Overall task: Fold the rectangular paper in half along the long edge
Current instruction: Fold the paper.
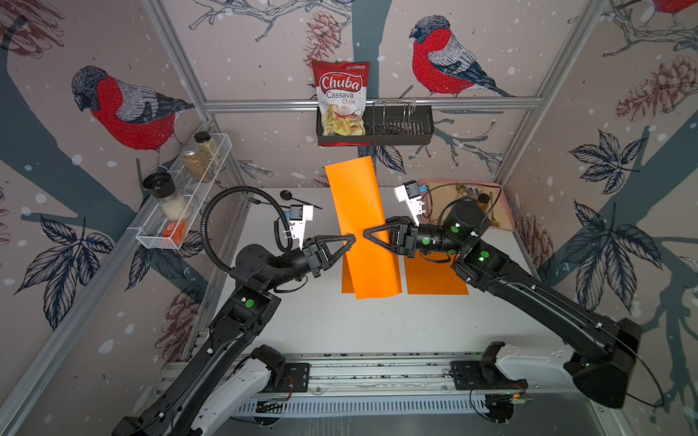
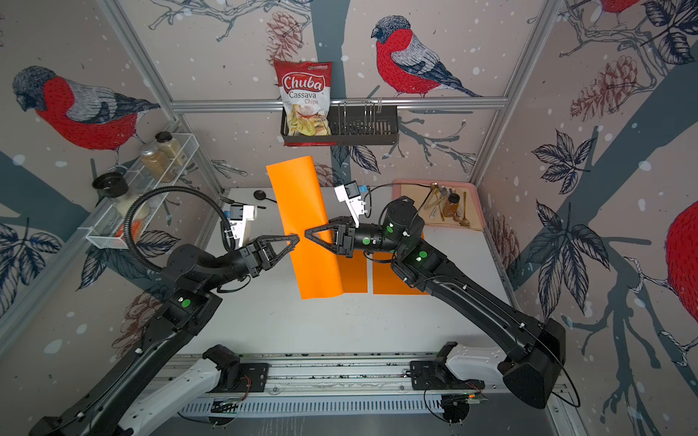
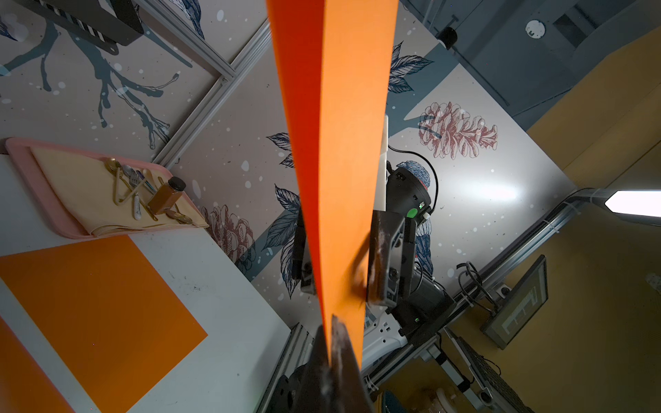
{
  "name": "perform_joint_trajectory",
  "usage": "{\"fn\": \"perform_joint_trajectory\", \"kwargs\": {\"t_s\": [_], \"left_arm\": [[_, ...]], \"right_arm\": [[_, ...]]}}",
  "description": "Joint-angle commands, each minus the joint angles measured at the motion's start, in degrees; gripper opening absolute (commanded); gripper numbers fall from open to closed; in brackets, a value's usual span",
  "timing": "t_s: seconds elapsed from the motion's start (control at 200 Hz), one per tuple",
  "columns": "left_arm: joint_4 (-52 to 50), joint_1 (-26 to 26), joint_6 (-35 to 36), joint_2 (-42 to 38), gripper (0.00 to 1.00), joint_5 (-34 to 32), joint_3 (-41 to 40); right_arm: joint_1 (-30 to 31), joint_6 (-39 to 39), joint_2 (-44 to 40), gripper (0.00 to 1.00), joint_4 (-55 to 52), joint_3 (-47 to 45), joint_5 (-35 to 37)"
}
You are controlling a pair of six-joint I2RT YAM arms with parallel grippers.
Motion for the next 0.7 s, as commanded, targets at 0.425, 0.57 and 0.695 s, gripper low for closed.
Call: {"fn": "perform_joint_trajectory", "kwargs": {"t_s": [0.425,0.57,0.695], "left_arm": [[3.50,-0.05,-0.36,-0.35,0.00,2.45,0.06],[3.40,-0.09,-0.33,-0.28,0.00,2.54,0.13],[3.38,-0.09,-0.25,-0.34,0.00,2.50,0.04]], "right_arm": [[0.23,-4.38,0.59,0.21,-5.07,2.03,1.46],[0.15,-5.10,0.22,0.16,-6.18,2.23,1.62],[-0.20,-5.29,-0.13,0.11,-6.61,2.15,1.59]]}}
